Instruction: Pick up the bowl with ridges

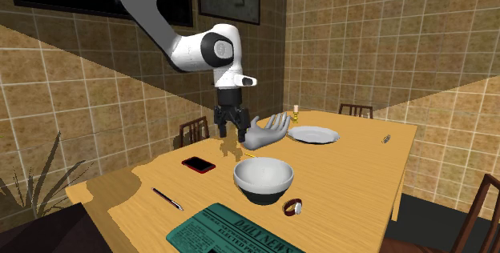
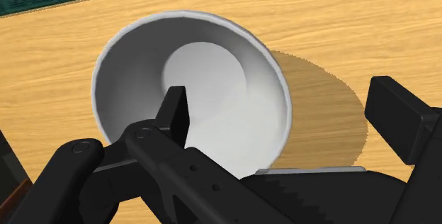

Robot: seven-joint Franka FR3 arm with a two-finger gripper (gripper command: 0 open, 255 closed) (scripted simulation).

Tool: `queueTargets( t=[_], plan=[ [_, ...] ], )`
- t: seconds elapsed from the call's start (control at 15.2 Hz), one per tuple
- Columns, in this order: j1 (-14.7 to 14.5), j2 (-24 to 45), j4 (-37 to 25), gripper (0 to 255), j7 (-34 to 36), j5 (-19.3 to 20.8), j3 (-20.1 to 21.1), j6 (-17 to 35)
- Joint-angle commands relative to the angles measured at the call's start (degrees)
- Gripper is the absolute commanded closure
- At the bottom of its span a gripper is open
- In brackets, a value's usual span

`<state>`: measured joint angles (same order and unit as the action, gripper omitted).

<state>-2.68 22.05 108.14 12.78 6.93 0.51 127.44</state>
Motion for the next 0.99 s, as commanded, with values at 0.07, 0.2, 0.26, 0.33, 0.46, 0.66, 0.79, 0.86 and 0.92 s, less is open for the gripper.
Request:
queueTargets(
  t=[0.07, 0.2, 0.26, 0.33, 0.46, 0.66, 0.79, 0.86, 0.92],
  plan=[
    [-0.4, 6.9, -6.2, 0, 0.6, 0.4, -0.1, 0.7],
    [-0.7, 11.6, -11.1, 0, 0.9, 0.5, -0.1, 0.4],
    [-0.9, 14.0, -13.8, 0, 1.0, 0.6, -0.1, 0.1],
    [-1.0, 15.9, -15.9, 0, 1.0, 0.6, -0.2, -0.1],
    [-1.0, 16.9, -15.9, 0, 1.1, 0.7, -0.2, 0.9],
    [-1.0, 18.4, -15.9, 0, 1.3, 0.8, -0.3, 2.4],
    [-1.0, 19.4, -16.0, 0, 1.5, 0.9, -0.3, 3.3],
    [-1.0, 19.7, -16.0, 0, 1.5, 0.9, -0.4, 3.6],
    [-1.0, 19.7, -16.0, 0, 1.5, 0.9, -0.4, 3.6]
  ],
)
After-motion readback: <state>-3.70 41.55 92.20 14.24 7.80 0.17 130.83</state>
